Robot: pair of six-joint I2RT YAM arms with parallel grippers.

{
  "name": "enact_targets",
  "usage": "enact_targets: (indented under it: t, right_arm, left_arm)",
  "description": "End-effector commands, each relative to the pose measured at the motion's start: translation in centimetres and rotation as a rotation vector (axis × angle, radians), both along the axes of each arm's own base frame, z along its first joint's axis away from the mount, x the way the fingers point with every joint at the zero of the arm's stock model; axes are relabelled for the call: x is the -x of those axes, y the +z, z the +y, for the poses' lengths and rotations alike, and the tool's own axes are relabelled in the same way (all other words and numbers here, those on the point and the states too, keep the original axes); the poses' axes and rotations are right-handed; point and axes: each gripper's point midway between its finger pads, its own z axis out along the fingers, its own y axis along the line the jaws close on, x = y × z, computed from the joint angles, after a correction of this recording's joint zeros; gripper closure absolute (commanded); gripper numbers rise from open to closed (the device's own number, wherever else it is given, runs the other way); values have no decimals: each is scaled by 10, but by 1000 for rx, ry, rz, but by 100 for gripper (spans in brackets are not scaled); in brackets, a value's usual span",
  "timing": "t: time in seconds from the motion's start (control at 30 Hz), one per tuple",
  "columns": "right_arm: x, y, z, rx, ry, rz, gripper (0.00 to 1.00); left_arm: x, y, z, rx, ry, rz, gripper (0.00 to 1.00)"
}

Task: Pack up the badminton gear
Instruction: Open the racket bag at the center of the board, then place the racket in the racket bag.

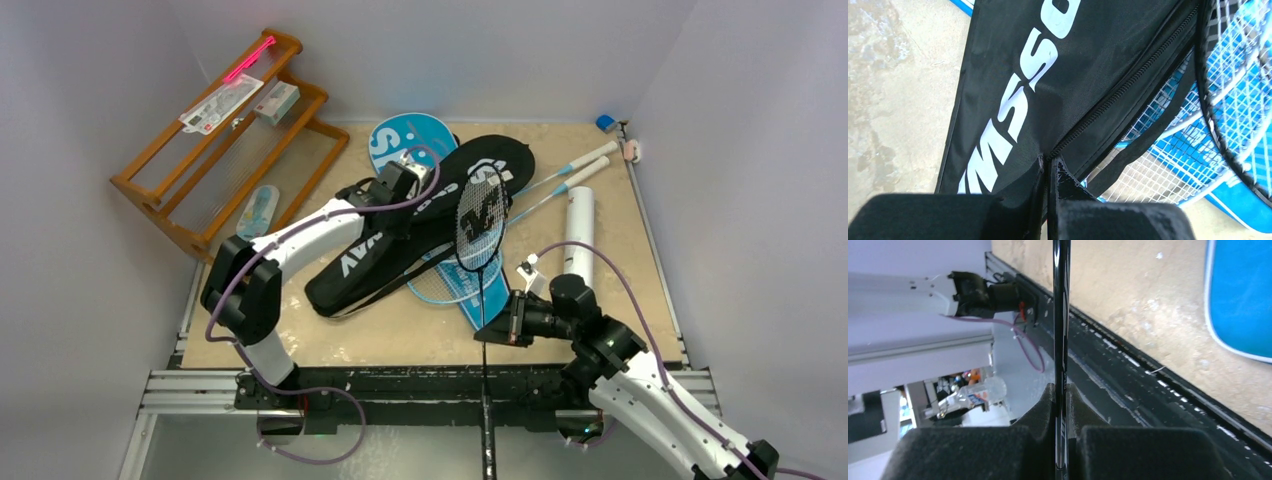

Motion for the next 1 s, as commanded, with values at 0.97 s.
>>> enact_targets:
  t: [0.97]
  right_arm:
    - [34, 40, 27, -459, 142, 281, 100]
  left_arm:
    - [-19, 77, -3, 498, -70, -61, 100]
